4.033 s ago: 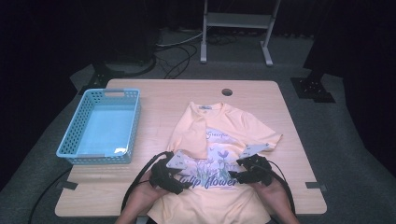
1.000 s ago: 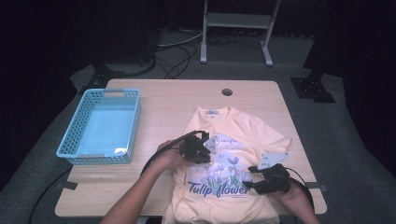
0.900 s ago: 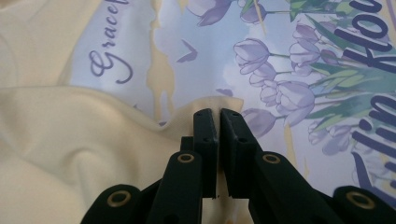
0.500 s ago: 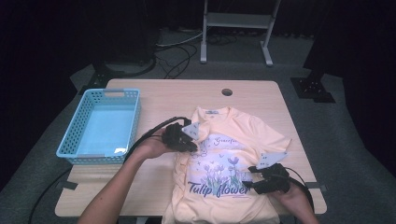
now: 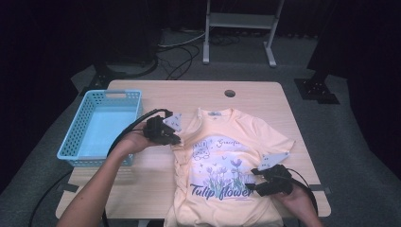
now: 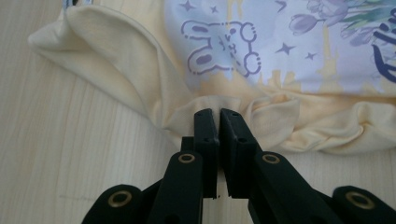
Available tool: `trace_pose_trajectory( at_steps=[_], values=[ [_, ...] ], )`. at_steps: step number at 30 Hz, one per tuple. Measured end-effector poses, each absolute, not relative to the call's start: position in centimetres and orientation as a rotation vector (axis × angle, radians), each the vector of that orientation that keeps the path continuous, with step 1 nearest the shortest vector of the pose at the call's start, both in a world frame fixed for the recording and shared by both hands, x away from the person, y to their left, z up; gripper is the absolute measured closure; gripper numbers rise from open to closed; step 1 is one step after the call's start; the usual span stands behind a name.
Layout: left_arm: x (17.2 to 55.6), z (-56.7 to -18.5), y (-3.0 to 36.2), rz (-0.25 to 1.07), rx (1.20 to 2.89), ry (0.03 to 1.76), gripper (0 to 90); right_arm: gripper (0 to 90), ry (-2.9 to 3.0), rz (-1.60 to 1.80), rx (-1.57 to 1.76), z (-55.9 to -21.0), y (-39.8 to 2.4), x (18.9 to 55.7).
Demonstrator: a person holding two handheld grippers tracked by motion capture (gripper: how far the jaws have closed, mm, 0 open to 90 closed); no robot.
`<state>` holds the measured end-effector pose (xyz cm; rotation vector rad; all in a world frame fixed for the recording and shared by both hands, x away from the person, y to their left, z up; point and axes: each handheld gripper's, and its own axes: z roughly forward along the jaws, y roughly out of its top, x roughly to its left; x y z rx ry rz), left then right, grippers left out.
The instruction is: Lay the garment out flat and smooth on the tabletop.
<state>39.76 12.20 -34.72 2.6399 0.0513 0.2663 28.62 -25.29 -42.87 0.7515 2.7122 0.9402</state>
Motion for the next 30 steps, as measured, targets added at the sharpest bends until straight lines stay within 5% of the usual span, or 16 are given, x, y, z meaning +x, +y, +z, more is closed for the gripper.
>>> trace_pose_trajectory(
  at_steps=[30],
  values=[
    [38.8,-33.2,17.8,0.381,2.641,0.25,76.0,39.5,2.717,0.916,0.766,-42.8,-25.0,28.7]
  ],
)
